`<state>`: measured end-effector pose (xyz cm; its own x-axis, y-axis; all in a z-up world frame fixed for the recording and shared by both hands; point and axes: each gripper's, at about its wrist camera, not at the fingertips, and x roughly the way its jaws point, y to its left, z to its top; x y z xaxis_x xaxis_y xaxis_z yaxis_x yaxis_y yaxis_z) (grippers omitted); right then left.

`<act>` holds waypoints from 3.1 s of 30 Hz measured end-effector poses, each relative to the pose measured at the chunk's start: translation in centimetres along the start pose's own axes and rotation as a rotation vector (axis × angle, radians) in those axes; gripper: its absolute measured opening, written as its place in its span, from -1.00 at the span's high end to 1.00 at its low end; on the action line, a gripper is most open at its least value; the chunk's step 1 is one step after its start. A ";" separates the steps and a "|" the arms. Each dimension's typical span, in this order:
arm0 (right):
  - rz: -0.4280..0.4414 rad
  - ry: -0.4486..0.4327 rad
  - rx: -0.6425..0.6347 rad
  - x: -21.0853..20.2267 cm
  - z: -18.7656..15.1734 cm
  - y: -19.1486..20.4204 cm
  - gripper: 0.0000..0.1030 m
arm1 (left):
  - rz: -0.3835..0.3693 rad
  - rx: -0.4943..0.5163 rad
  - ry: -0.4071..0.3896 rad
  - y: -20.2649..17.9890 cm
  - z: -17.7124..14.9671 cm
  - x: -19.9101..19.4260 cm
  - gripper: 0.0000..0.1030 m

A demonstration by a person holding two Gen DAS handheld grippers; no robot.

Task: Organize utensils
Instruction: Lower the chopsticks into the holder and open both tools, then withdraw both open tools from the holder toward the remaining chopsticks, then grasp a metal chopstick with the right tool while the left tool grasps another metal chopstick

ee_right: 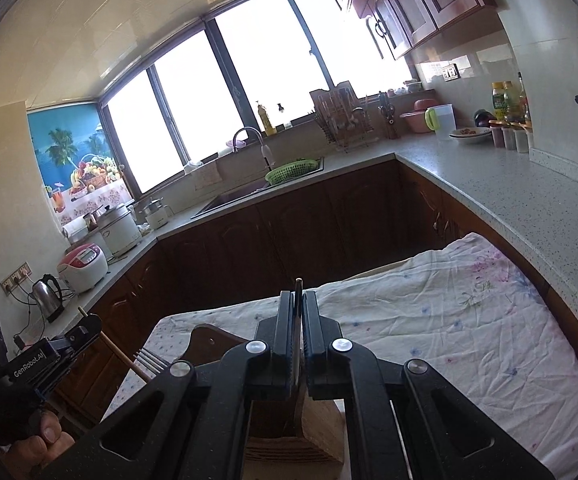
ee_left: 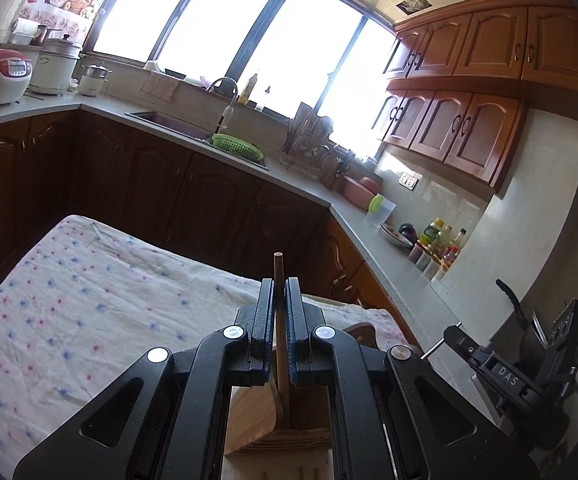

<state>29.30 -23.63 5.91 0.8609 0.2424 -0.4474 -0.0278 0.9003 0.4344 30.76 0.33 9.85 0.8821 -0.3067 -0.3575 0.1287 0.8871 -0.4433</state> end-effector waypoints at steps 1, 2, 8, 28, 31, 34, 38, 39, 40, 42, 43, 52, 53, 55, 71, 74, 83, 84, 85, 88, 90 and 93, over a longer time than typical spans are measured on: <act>-0.007 0.000 -0.002 0.0 -0.1 -0.1 0.90 | -0.013 0.003 0.005 0.0 -0.3 0.1 0.91; -0.007 -0.001 0.000 0.0 -0.1 -0.2 0.90 | -0.012 0.017 0.006 -0.2 -0.5 0.2 0.91; -0.002 0.011 -0.002 -0.1 0.1 -0.1 0.90 | 0.005 0.042 0.014 -0.7 -0.4 0.4 0.90; 0.079 -0.122 0.074 -6.4 0.5 -1.0 -0.97 | 0.031 -0.004 -0.024 -0.4 -0.8 -5.1 -0.62; 0.086 -0.125 0.074 -8.0 -0.4 -1.1 -0.97 | 0.039 0.007 -0.015 -0.3 -2.0 -6.8 -0.68; 0.088 -0.102 0.065 -9.3 -2.0 -1.1 -0.97 | 0.058 0.029 -0.007 -0.4 -3.4 -8.4 -0.73; 0.077 -0.063 0.042 -11.1 -4.6 -1.4 -0.97 | 0.070 0.026 0.025 0.1 -5.8 -10.5 -0.77; 0.068 -0.054 0.041 -11.6 -5.3 -1.6 -0.97 | 0.073 0.022 0.033 0.3 -6.4 -10.9 -0.77; 0.060 -0.045 0.041 -12.0 -6.0 -1.7 -0.97 | 0.076 0.019 0.044 0.5 -7.2 -11.4 -0.77; 0.053 -0.025 0.041 -12.9 -7.4 -2.0 -0.97 | 0.080 0.014 0.061 0.8 -8.6 -12.2 -0.77; 0.047 -0.015 0.036 -13.3 -8.2 -2.2 -0.97 | 0.086 0.010 0.070 1.0 -9.4 -12.6 -0.77; -0.003 0.068 0.001 -15.7 -13.9 -3.2 -0.97 | 0.118 0.001 0.153 2.1 -14.8 -14.8 -0.77; -0.006 0.074 -0.001 -15.9 -14.3 -3.2 -0.97 | 0.121 0.002 0.157 2.1 -15.1 -15.0 -0.77; -0.010 0.094 0.005 -15.9 -15.0 -3.4 -0.97 | 0.124 0.007 0.167 2.2 -15.6 -15.1 -0.77; -0.048 0.186 0.013 -14.2 -16.4 -4.5 -0.97 | 0.137 0.024 0.245 2.1 -16.9 -13.5 -0.77; -0.053 0.208 0.022 -13.6 -16.5 -4.8 -0.97 | 0.143 0.038 0.267 1.9 -17.0 -12.7 -0.77; -0.063 0.255 0.008 -11.3 -15.1 -5.2 -0.95 | 0.146 0.083 0.363 1.2 -15.8 -8.8 -0.62; -0.063 0.256 0.005 -11.0 -14.8 -5.2 -0.92 | 0.145 0.093 0.377 1.0 -15.6 -8.1 -0.59; -0.065 0.259 0.000 -10.6 -14.6 -5.1 -0.87 | 0.141 0.102 0.394 0.9 -15.4 -7.4 -0.51; -0.083 0.274 -0.026 -9.3 -13.8 -4.8 -0.60 | 0.136 0.125 0.431 0.5 -15.1 -5.3 -0.32; -0.104 0.292 -0.046 -8.3 -13.5 -4.8 -0.43 | 0.133 0.139 0.460 0.3 -15.1 -3.8 -0.15; -0.118 0.324 -0.067 -6.5 -13.4 -4.9 -0.12 | 0.135 0.150 0.496 0.2 -15.3 -1.7 0.08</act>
<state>17.03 -24.79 -3.78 0.6547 0.2278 -0.7207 0.0194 0.9481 0.3173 22.34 -4.26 -2.19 0.5797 -0.2808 -0.7649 0.1247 0.9583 -0.2573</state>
